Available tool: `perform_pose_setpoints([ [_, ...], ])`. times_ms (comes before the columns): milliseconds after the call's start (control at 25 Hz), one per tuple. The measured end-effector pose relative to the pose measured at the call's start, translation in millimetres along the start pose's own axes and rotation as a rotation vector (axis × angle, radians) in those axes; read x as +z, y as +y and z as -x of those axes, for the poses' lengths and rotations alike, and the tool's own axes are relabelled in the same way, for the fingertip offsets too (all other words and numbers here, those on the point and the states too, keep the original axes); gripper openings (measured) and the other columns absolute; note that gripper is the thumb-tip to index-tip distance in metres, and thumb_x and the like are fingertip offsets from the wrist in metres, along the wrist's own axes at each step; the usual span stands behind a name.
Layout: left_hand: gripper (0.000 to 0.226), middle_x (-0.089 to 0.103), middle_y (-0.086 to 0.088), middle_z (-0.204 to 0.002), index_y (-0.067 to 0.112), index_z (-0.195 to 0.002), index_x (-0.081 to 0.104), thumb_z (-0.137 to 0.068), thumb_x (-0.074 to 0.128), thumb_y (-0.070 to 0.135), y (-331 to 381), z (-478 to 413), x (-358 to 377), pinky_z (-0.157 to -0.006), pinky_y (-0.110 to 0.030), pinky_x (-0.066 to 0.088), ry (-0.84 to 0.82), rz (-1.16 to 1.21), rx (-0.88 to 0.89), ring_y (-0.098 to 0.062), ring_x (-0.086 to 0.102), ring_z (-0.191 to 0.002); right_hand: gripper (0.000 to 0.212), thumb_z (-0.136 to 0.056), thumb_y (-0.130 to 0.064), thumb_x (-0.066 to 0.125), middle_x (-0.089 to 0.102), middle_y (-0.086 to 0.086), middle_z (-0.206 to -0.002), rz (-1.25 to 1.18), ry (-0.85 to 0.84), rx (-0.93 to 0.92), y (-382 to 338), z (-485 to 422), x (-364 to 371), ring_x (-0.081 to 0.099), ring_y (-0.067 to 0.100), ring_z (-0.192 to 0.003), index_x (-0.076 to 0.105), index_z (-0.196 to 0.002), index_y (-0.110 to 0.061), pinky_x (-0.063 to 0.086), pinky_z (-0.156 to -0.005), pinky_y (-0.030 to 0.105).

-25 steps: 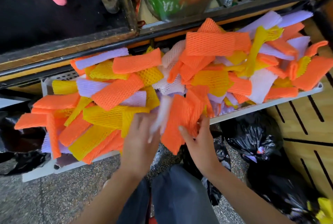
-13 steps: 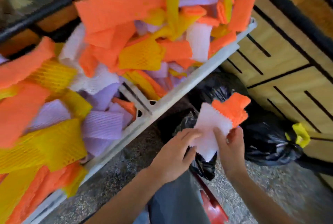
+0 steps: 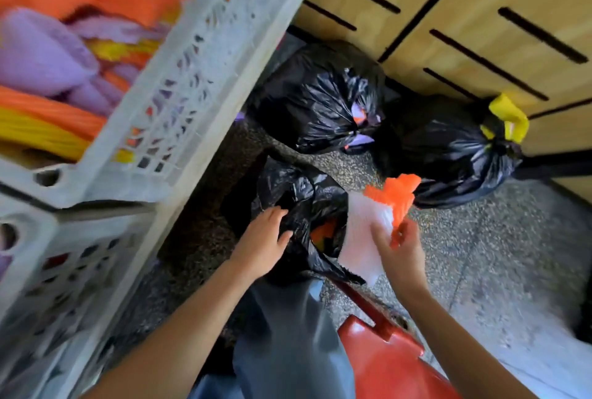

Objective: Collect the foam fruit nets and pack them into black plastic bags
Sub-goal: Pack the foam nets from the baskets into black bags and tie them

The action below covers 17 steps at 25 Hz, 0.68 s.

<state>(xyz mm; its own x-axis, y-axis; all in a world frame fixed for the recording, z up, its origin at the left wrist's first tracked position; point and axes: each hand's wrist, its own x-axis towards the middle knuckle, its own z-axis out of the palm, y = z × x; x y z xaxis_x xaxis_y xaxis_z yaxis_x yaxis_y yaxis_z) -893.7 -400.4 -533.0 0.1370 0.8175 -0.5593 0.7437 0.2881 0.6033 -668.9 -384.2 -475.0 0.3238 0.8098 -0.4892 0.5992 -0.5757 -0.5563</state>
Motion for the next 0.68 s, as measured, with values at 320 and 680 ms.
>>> perform_pose_setpoints([
  [320, 0.058, 0.06, -0.007, -0.123, 0.012, -0.129, 0.05, -0.082, 0.067, 0.04, 13, -60, 43, -0.099, -0.039, 0.039, -0.149, 0.026, -0.124, -0.027, 0.053, -0.117, 0.055, -0.088, -0.029, 0.059, 0.049, 0.009, -0.125, 0.301, -0.279, 0.045, 18, -34, 24, 0.048, 0.029, -0.115, 0.037, -0.136, -0.015, 0.04, -0.093, 0.037],
  [680, 0.016, 0.05, 0.004, -0.062, 0.02, -0.079, 0.049, -0.093, 0.054, 0.024, 43, -28, -57, -0.064, -0.035, 0.047, 0.565, 0.574, -0.169, -0.021, 0.058, -0.064, 0.057, -0.087, -0.023, 0.057, 0.044, 0.004, -0.133, 0.665, -0.648, -0.507, -56, -47, 43, 0.037, 0.02, -0.124, 0.035, -0.139, -0.017, 0.03, -0.103, 0.028],
])
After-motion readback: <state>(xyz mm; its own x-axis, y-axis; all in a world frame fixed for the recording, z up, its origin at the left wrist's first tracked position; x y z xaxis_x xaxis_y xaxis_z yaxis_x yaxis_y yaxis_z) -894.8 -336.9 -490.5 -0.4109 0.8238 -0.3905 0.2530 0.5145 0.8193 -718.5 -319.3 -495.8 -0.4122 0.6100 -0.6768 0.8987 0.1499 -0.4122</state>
